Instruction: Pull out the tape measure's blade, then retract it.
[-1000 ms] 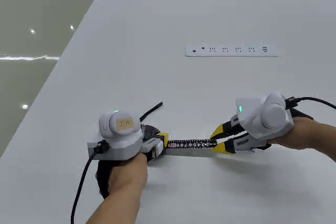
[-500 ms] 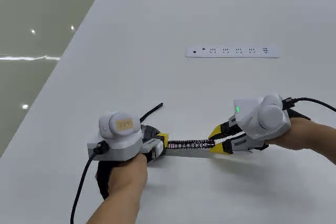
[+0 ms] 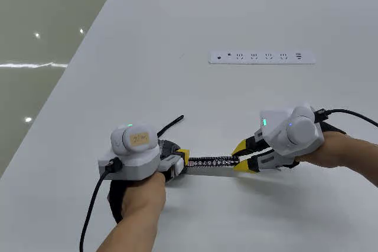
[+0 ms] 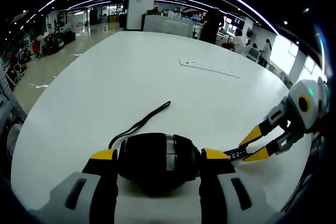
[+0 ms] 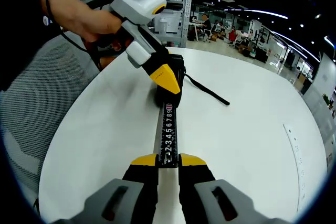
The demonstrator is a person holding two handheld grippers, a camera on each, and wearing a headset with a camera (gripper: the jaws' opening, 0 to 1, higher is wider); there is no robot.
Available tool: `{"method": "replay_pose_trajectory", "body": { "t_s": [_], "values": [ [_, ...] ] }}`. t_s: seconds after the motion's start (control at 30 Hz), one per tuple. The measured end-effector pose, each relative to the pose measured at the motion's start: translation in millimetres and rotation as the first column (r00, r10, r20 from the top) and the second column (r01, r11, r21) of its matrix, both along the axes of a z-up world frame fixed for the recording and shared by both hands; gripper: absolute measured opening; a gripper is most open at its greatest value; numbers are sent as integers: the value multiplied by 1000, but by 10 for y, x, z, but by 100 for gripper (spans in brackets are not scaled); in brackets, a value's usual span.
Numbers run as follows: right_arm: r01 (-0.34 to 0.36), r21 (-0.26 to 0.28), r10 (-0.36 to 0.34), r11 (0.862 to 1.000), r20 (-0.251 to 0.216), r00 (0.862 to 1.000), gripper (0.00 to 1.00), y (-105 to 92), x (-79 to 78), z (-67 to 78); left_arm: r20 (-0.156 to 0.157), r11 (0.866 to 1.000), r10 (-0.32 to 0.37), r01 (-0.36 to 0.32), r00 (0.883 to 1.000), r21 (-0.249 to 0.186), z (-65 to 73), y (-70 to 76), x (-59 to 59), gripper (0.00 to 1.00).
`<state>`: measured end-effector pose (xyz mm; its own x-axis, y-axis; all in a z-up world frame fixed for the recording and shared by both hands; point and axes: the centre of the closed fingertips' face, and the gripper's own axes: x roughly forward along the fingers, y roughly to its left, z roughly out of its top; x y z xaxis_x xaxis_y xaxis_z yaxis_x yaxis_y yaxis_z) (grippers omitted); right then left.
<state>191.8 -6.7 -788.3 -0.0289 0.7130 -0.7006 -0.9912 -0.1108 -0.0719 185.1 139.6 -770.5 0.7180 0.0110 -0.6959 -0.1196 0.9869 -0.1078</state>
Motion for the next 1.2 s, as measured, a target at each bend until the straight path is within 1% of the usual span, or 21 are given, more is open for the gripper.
{"method": "replay_pose_trajectory", "body": {
  "t_s": [0.67, 0.87, 1.1, 1.2],
  "values": [
    [-5, 7, 5, 1000, 0, 1000, 13, 95, -10, -29, 1, 1000, 0, 0, 1000, 1, 8, -6, -11, 59],
    [-7, 8, 7, 1000, -2, 1000, 13, 123, -11, -37, 0, 1000, -3, 3, 1000, 1, -13, 21, 14, 59],
    [-9, 10, 9, 1000, -2, 1000, 13, 158, -26, -35, 1, 1000, -4, 4, 1000, 2, 1, 9, 4, 59],
    [-9, 12, 9, 1000, -2, 1000, 13, 170, -30, -37, 1, 1000, -8, 8, 1000, 2, -3, 9, 26, 59]
  ]
}}
